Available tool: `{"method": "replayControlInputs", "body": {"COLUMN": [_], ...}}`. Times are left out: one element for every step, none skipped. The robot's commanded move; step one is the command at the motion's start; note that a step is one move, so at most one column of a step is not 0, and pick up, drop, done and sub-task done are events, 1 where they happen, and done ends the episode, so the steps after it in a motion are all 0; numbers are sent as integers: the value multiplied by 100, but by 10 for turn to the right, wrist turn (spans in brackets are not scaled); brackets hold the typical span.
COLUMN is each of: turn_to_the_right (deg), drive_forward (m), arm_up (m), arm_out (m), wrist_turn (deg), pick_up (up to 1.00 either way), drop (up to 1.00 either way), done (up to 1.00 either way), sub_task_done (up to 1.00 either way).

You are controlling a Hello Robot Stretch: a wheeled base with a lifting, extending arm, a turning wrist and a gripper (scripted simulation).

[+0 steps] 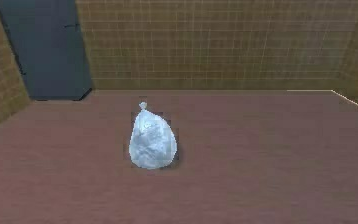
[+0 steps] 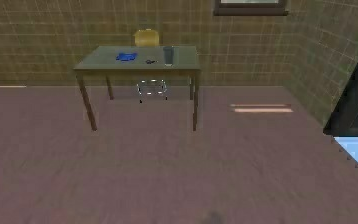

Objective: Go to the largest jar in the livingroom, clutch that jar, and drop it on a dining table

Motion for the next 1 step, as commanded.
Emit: {"method": "replayControlInputs", "body": {"turn_to_the_right": [450], "drive_forward": [0], "arm_up": [0], "arm_out": [0], "wrist_turn": [0], "pick_up": [0], "drop": [0], "done": [0], "sub_task_done": [0]}}
